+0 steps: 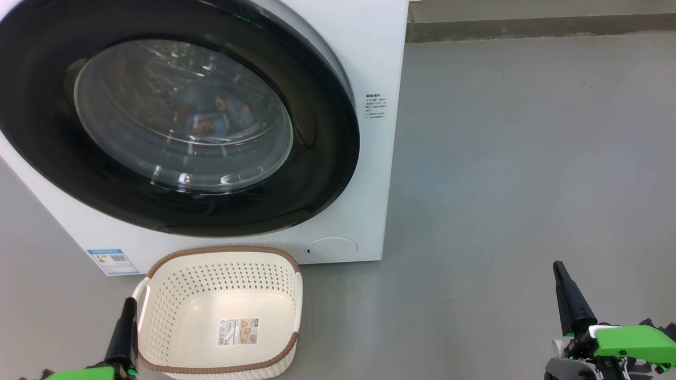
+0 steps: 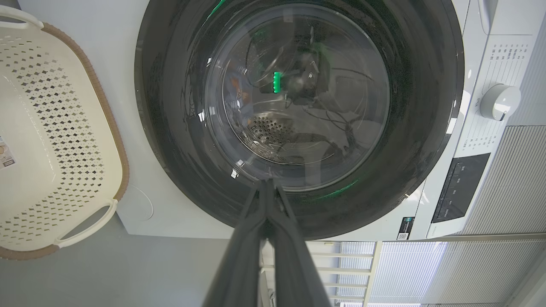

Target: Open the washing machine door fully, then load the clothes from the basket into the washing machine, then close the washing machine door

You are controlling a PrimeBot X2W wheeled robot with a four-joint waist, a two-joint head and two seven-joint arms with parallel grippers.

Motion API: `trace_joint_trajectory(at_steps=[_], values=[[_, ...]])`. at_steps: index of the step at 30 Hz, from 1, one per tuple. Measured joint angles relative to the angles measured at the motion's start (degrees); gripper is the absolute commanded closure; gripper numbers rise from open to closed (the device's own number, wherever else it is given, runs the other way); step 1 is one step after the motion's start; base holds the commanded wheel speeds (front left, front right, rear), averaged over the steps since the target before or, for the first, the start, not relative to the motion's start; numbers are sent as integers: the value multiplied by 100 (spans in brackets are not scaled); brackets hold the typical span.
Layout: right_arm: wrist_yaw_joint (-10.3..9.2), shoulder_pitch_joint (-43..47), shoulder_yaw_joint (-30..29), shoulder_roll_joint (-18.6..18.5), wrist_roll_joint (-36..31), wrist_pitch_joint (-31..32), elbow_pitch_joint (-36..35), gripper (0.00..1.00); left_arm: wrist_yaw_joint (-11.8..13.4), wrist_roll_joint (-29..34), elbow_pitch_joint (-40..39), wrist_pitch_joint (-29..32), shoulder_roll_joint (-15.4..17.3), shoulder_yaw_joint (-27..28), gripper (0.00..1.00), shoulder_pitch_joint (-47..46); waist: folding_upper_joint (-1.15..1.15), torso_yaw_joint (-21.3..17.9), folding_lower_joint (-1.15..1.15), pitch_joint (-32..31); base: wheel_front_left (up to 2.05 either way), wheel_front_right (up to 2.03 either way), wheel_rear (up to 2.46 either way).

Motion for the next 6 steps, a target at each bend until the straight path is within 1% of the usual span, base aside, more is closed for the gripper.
trace_joint_trajectory(at_steps=[6], values=[[0,0,0,0,0,0,0,100,0,0,0,0,0,0,100,0,0,0,0,0,0,0,0]])
